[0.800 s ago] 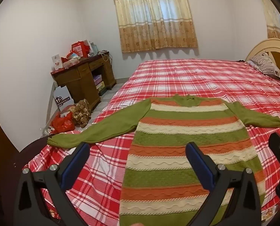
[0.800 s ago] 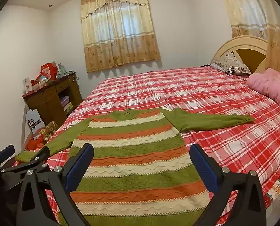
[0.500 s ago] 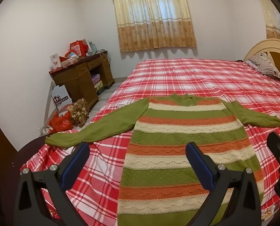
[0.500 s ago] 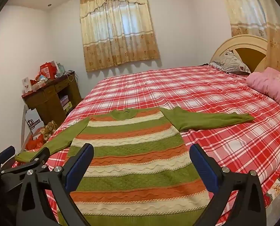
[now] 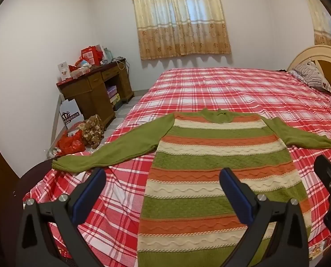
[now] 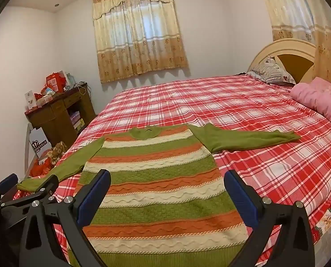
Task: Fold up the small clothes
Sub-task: 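Move both grippers toward the striped sweater lying flat on the bed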
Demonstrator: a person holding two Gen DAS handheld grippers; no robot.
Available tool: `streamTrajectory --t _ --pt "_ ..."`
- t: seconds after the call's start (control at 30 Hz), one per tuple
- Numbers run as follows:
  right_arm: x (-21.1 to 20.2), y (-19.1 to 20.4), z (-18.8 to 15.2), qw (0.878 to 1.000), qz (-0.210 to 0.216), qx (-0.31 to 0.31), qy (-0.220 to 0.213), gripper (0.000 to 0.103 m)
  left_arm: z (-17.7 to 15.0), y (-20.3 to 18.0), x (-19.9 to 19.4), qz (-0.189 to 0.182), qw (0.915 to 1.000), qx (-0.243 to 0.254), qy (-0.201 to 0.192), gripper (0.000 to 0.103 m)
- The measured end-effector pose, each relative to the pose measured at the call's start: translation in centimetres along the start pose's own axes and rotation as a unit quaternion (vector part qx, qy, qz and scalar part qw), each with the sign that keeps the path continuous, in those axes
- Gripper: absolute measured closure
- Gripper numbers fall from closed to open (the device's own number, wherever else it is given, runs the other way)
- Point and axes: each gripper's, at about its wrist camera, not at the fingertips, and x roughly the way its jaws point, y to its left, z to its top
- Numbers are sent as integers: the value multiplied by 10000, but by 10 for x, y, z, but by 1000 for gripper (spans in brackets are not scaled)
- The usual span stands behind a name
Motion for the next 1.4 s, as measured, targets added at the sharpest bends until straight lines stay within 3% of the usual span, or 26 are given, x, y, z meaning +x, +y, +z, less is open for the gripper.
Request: streamTrajectory --t 1.4 --pt "6 -1 -5 9999 -72 30 124 1 -5 -5 7 -96 9998 -31 153 0"
